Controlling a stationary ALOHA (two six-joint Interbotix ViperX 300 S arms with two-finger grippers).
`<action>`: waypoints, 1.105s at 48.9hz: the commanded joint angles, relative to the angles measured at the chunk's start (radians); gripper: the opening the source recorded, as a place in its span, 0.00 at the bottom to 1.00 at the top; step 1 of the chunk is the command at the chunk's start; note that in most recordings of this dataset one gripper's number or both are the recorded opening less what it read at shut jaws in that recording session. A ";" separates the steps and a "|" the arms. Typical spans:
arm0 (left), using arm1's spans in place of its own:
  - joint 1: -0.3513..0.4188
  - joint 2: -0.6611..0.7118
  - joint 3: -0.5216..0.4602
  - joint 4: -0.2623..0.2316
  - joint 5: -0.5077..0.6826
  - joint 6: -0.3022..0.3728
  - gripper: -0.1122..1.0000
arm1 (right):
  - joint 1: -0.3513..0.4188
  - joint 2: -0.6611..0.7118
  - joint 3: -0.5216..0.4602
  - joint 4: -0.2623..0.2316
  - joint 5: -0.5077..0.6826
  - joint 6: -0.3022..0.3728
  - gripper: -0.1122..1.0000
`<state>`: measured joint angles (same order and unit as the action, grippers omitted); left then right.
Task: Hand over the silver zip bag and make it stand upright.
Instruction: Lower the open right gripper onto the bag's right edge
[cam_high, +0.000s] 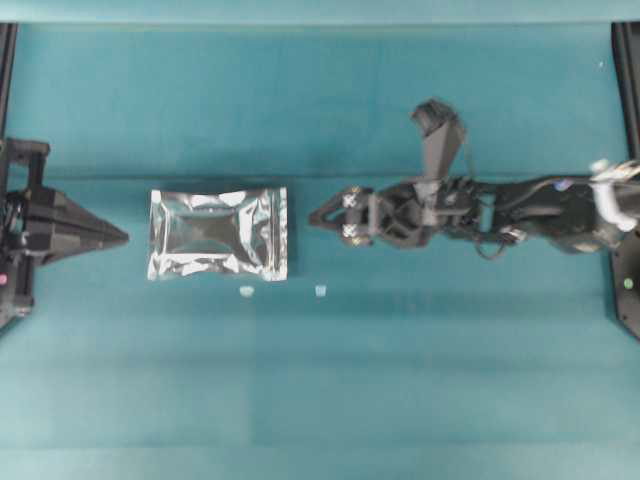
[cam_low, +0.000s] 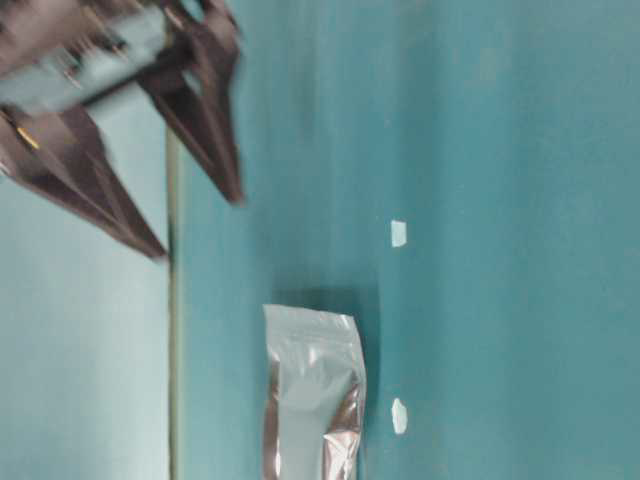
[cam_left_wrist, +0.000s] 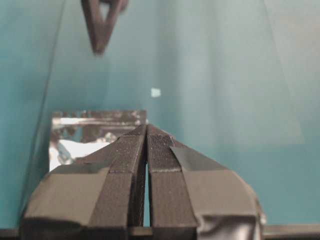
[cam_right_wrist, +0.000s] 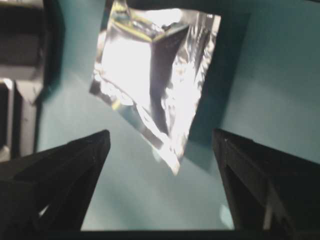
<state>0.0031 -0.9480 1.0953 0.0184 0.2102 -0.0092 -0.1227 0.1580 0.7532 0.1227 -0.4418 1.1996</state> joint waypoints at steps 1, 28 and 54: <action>0.003 0.005 -0.025 0.003 -0.005 -0.003 0.10 | 0.003 0.043 -0.029 -0.005 -0.054 0.029 0.92; 0.003 0.005 -0.023 0.003 -0.005 -0.006 0.10 | -0.008 0.181 -0.124 -0.005 -0.066 0.043 0.92; 0.002 0.005 -0.020 0.003 -0.005 -0.009 0.10 | 0.012 0.288 -0.215 -0.005 -0.064 0.086 0.92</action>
<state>0.0046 -0.9480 1.0953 0.0184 0.2102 -0.0215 -0.1289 0.4188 0.5691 0.1197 -0.4985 1.2717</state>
